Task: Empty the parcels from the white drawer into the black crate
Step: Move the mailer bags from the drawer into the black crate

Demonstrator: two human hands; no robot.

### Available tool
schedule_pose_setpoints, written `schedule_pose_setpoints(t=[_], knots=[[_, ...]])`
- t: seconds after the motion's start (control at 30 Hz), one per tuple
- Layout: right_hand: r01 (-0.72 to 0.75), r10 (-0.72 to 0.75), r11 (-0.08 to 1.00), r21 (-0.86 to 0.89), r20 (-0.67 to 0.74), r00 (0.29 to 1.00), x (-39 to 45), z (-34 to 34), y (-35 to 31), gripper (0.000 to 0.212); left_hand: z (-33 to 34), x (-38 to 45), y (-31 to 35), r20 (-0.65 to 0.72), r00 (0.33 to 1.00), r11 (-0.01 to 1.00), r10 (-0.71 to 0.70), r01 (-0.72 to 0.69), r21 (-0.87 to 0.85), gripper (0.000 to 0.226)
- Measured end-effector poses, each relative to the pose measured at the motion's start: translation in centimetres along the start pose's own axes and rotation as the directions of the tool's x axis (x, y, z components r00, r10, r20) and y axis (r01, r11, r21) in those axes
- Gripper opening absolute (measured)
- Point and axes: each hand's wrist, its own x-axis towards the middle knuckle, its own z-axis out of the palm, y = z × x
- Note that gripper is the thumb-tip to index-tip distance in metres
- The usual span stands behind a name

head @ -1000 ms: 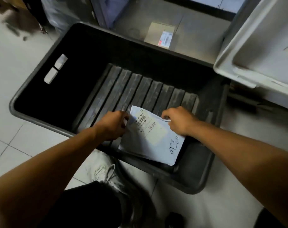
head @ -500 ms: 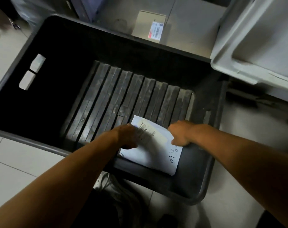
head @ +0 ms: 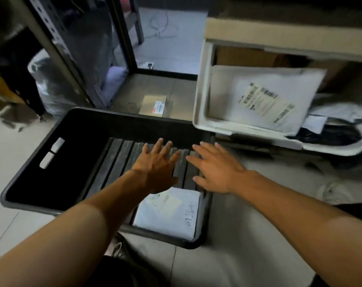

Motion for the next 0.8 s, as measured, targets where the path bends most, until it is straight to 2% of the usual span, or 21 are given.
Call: schedule_pose_setpoints(t=[0.13, 0.33, 0.57, 0.73, 0.8], knots=[[-0.140, 0.141, 0.990, 0.020, -0.145, 0.979, -6.0, -2.2, 3.5, 0.072, -6.1, -0.6, 3.3, -0.158, 0.986, 0.998, 0.060, -0.065, -0.028, 0.081], [-0.381, 0.393, 0.919, 0.097, -0.253, 0.884, -11.8, -3.9, 8.6, 0.069, -12.0, -0.4, 8.8, -0.324, 0.937, 0.990, 0.132, -0.138, 0.003, 0.078], [-0.468, 0.503, 0.864, 0.184, -0.323, 0.802, -11.1, -7.1, 13.0, 0.071, -15.3, 1.8, 10.6, -0.317, 0.935, 0.987, 0.157, -0.139, 0.076, 0.080], [-0.491, 0.482, 0.865, 0.102, -0.441, 0.757, -7.9, -8.6, 15.4, 0.077, -15.6, 4.7, 10.0, -0.321, 0.938, 0.989, 0.130, -0.145, -0.024, 0.077], [-0.525, 0.490, 0.848, 0.066, -0.473, 0.732, -6.7, -9.0, 15.8, 0.073, -15.6, 5.7, 9.7, -0.319, 0.940, 0.989, 0.119, -0.141, -0.049, 0.076]])
